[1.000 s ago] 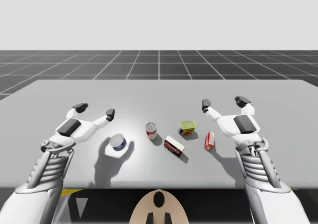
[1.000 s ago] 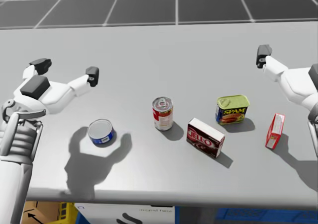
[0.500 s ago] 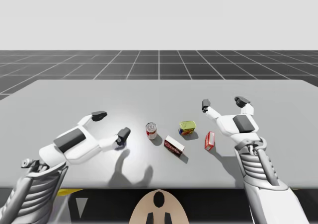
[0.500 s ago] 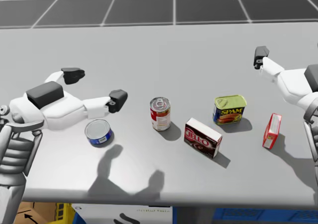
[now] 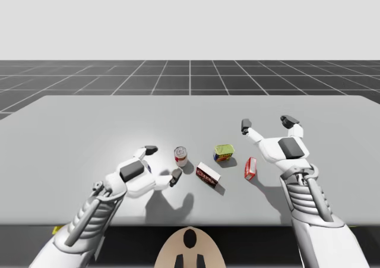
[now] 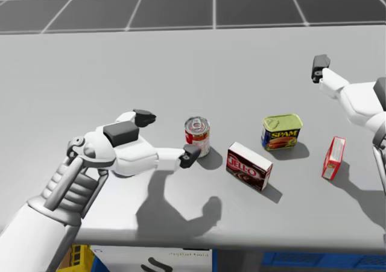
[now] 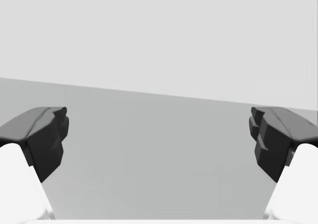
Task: Lift the red soup can off the table.
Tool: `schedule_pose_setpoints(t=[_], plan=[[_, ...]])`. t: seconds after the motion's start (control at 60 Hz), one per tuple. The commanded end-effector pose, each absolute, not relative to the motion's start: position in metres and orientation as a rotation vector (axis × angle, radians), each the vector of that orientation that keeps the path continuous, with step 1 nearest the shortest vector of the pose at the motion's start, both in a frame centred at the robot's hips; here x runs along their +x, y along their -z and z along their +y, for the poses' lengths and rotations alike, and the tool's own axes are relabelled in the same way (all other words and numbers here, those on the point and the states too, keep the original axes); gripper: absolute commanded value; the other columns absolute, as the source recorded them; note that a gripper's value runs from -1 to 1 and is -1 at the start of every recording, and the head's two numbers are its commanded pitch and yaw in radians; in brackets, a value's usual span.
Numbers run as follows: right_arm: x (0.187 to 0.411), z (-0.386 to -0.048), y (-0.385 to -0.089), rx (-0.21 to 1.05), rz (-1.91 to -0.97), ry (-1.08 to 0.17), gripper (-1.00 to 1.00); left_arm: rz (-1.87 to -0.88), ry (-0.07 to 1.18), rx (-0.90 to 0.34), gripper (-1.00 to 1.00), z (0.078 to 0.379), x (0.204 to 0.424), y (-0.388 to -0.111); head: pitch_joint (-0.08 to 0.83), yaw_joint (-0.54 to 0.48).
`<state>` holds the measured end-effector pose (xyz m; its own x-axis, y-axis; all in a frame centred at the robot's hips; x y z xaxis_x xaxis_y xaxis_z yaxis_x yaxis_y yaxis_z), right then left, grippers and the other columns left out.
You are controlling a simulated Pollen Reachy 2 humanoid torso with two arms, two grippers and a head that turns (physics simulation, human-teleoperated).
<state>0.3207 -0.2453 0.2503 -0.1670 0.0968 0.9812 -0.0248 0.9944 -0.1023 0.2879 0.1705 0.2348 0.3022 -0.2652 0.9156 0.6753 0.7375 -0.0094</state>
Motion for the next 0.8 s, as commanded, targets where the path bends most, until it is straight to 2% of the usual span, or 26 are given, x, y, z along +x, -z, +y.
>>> schedule_pose_setpoints(t=[0.017, 0.467, 0.617, 0.783, 0.8], plan=[[0.320, -0.246, -0.252, -0.055, -1.741, -0.108, -1.00, -1.049, 0.653, -0.435, -1.00, 0.152, 0.304, -0.214, 0.636, 0.08], [0.318, -0.249, -0.256, -0.047, -1.754, -0.101, -1.00, -1.007, 0.583, -0.420, -1.00, 0.118, 0.352, -0.184, 0.635, 0.06], [0.317, -0.250, -0.258, -0.046, -1.758, -0.098, -1.00, -0.998, 0.577, -0.405, -1.00, 0.112, 0.359, -0.175, 0.630, 0.05], [0.317, -0.250, -0.258, -0.046, -1.762, -0.098, -1.00, -0.985, 0.585, -0.413, -1.00, 0.111, 0.358, -0.168, 0.619, 0.05], [0.317, -0.250, -0.258, -0.047, -1.761, -0.098, -1.00, -0.987, 0.589, -0.414, -0.67, 0.111, 0.358, -0.167, 0.617, 0.05]])
